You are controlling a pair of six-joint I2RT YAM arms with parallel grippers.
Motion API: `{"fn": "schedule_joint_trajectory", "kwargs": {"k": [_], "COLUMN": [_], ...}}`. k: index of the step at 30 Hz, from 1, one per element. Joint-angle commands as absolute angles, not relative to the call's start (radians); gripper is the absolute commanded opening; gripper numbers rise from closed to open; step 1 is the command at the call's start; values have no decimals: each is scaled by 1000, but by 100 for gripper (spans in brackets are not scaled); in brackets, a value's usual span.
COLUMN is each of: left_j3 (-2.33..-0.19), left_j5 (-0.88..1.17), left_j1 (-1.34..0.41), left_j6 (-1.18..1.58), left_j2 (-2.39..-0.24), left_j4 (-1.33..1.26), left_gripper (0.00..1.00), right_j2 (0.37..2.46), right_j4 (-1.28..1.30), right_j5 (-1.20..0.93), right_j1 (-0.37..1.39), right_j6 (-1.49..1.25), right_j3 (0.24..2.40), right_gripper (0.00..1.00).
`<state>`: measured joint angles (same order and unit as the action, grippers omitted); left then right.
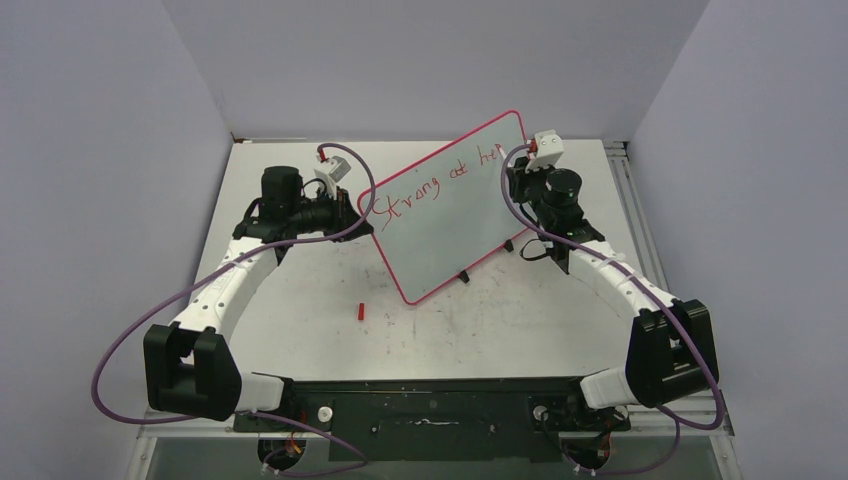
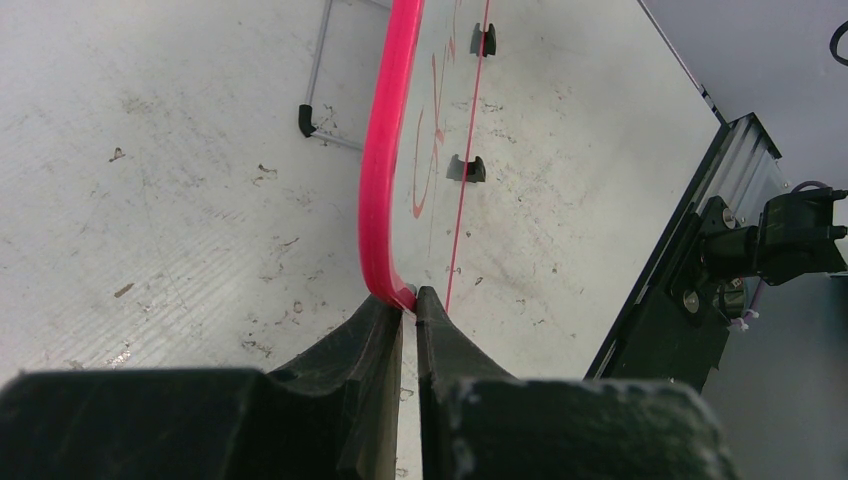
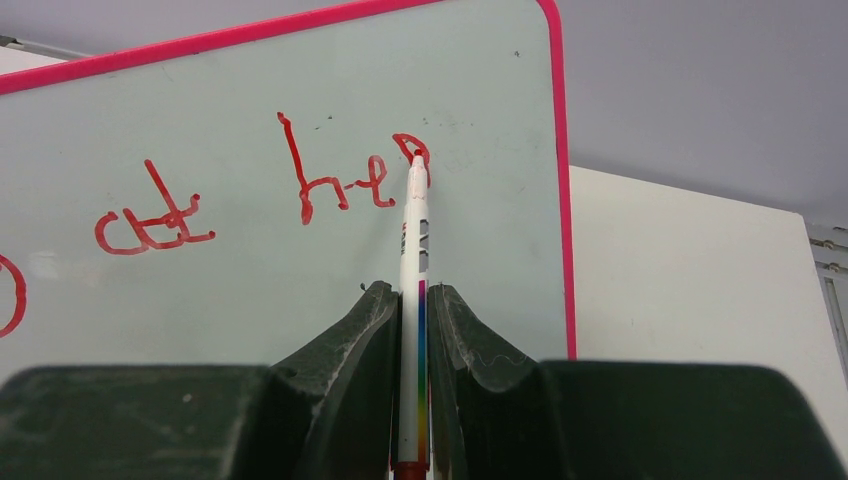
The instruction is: Write a sentence on the whiteboard
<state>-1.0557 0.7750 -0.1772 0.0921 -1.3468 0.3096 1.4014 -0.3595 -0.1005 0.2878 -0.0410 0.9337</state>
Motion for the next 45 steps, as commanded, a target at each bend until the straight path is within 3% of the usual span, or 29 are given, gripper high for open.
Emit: {"fn": "schedule_joint_trajectory", "kwargs": {"k": [1, 24, 45], "left_j3": [-1087, -1087, -1085], "left_j5": [792, 791, 780], "left_j1": [-189, -189, -189], "left_j6": [71, 71, 71], "left_j2": [-1352, -1349, -1344], "left_j4": [304, 303, 301], "left_gripper": [0, 0, 0], "right_j2": [1414, 1385, 1349], "right_j4": [-418, -419, -419], "right_j5": [-94, -52, -26], "right_j1": [299, 298, 303], "right_j6": [-34, -37, -12], "right_j3": [977, 885, 938], "right_gripper": [5, 5, 5]}}
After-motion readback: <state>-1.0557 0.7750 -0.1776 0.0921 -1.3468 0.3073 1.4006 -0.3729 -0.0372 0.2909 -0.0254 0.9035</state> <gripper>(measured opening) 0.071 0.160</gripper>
